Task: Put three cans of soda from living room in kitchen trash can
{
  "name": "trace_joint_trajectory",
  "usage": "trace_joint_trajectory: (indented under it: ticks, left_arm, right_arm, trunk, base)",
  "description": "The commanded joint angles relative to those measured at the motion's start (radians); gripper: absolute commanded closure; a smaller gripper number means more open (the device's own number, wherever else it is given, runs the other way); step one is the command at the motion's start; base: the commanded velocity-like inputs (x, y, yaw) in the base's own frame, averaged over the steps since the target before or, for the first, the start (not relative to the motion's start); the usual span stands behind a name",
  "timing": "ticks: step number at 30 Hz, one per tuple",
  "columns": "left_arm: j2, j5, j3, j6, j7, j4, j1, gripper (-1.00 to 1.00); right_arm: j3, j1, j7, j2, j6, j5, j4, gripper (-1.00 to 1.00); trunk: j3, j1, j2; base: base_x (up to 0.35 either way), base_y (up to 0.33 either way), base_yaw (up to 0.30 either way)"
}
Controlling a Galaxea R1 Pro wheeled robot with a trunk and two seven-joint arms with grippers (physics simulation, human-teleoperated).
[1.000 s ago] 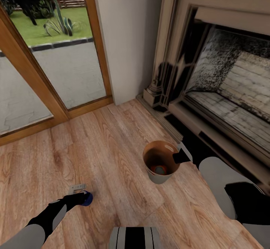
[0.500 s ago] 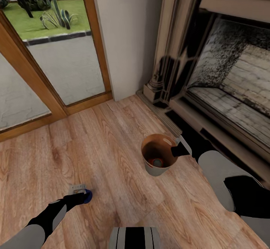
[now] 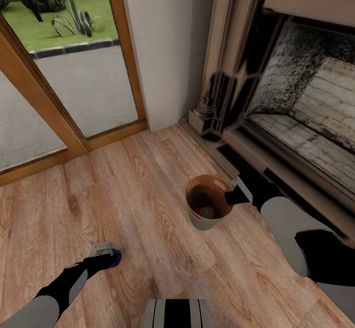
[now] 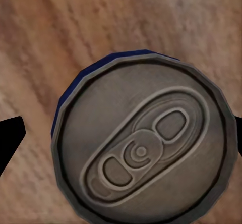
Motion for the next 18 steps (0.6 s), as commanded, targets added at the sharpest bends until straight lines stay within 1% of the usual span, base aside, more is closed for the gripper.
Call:
trace_joint_trajectory:
  ticks: [1,4,5,9,18]
  left_arm:
    - [0.000,0.000,-0.001,-0.001,0.000,0.000,-0.001,-1.00]
    - [0.000,0.000,-0.001,-0.004,0.000,-0.001,-0.001,-1.00]
    - [0.000,0.000,-0.001,-0.017,-0.001,-0.002,-0.001,1.00]
    - [0.000,-0.001,-0.001,-0.034,-0.001,-0.002,-0.001,1.00]
    - [0.000,-0.002,-0.001,-0.038,-0.002,-0.002,-0.001,1.00]
  right_arm:
    - [-0.011,0.001,0.002,0.001,0.000,0.014,-0.007,1.00]
    - [-0.011,0.001,0.002,0.001,0.000,0.014,-0.006,1.00]
    - [-0.011,0.001,0.002,0.001,0.000,0.014,-0.006,1.00]
    - [-0.011,0.001,0.002,0.001,0.000,0.013,-0.005,1.00]
    - [-0.011,0.001,0.002,0.001,0.000,0.013,-0.001,1.00]
  trunk:
    - [0.000,0.026,0.000]
    - [0.000,0.026,0.000]
    - [0.000,0.026,0.000]
    - [0.000,0.026,0.000]
    - [0.000,0.026,0.000]
  base:
    - [0.000,0.000,0.000]
    - [0.000,0.000,0.000]
    - [0.000,0.000,0.000]
    - [0.000,0.000,0.000]
    - [0.000,0.000,0.000]
